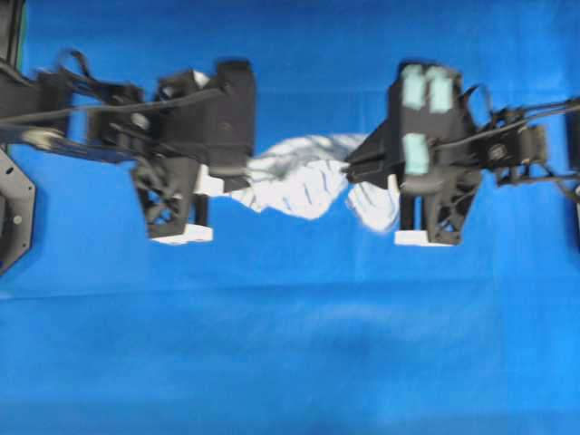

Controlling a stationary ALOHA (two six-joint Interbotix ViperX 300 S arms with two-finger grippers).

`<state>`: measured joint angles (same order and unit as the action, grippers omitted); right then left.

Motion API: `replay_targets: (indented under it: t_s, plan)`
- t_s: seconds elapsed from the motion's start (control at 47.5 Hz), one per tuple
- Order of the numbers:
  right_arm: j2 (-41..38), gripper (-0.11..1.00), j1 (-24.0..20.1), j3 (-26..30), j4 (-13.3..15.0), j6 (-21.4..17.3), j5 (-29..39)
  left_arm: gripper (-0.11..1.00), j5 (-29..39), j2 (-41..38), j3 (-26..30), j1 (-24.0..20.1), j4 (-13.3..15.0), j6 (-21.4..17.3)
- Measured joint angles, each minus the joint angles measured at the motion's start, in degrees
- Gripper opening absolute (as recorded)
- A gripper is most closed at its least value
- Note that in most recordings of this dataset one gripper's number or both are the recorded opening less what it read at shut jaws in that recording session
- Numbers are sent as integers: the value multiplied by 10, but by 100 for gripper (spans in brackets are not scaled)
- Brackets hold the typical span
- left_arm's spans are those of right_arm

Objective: Lift the towel with both arms.

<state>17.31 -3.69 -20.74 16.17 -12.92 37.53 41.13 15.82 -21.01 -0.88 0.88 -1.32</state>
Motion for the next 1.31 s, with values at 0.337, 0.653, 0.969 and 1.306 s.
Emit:
replay_targets:
  t_s: [0.337,0.653,0.969,1.306]
  plan:
    - [30,3,0,90,6,35,51,6,118,41,102,-9,-6,0]
    - [30,3,-1,110,7,48,58,6,138,42,129,-13,-7,-18]
    - [30,3,0,110,6,51,58,25,133,41,130,-13,-8,-39]
    - [24,68,-1,110,4,43,55,81,127,47,127,-12,-7,-39]
